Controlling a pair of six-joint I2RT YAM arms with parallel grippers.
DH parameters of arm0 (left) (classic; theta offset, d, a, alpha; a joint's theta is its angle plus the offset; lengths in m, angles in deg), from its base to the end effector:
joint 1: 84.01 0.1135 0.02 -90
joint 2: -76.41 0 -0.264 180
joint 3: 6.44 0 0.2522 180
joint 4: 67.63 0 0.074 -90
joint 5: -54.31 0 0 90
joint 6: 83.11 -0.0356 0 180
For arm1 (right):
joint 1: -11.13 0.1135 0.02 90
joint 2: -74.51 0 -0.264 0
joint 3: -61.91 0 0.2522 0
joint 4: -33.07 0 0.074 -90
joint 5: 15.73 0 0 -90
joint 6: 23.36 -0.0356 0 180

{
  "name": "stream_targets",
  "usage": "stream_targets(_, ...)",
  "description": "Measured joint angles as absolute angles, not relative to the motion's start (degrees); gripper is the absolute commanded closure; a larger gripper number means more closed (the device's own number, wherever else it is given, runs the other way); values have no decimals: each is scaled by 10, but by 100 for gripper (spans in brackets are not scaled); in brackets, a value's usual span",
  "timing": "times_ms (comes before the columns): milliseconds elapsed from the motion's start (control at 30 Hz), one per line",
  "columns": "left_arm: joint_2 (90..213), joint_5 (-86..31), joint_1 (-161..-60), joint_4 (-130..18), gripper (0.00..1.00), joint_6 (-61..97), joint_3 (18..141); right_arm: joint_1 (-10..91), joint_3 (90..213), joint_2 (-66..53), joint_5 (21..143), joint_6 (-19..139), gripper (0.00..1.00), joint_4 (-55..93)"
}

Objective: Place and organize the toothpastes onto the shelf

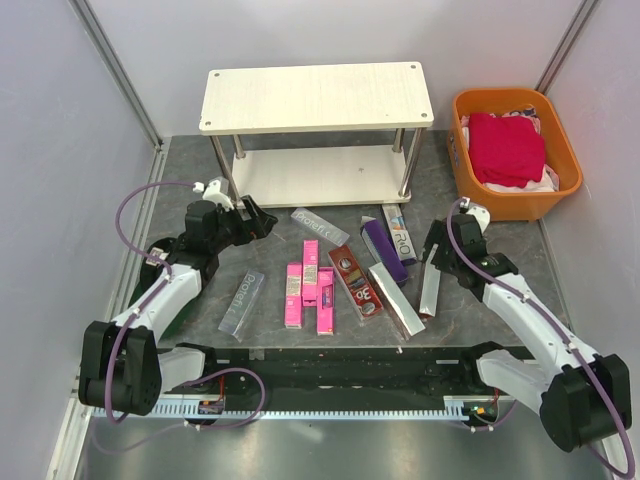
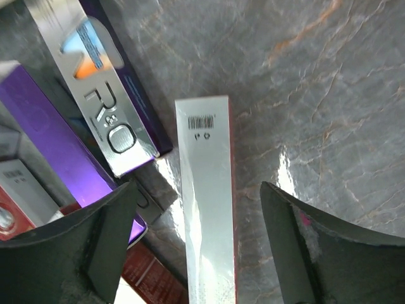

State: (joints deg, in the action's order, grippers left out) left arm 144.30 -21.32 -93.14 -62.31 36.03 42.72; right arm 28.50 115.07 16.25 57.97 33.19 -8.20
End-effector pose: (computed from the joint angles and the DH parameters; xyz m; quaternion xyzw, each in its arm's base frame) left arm 0.2539 -0.0497 0.2329 -0.0776 0.8315 -0.2761 0.4758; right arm 0.2005 0.0522 0.2373 0.1807 0.9026 0.0390 0.3887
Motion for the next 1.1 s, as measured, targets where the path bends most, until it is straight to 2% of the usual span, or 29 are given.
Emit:
stream_targets(67,1444,-204,-931,-624,1,360,427,288,1146,156,585,329,23,-86)
stream_targets(467,1469,-165,-935,-626,5,361,427,336,1110,101,599,293,25,-98)
stream_targets(567,1481,-154,-935,-626,7,362,427,343,1100,107,595,288,29,-105)
stream_targets(600,1485,-148,-935,-626,8,363,427,343,1097,110,594,287,36,-106)
stream_targets(1100,1468,-109,-935,-630,6,369,427,345,1080,123,592,281,78,-117)
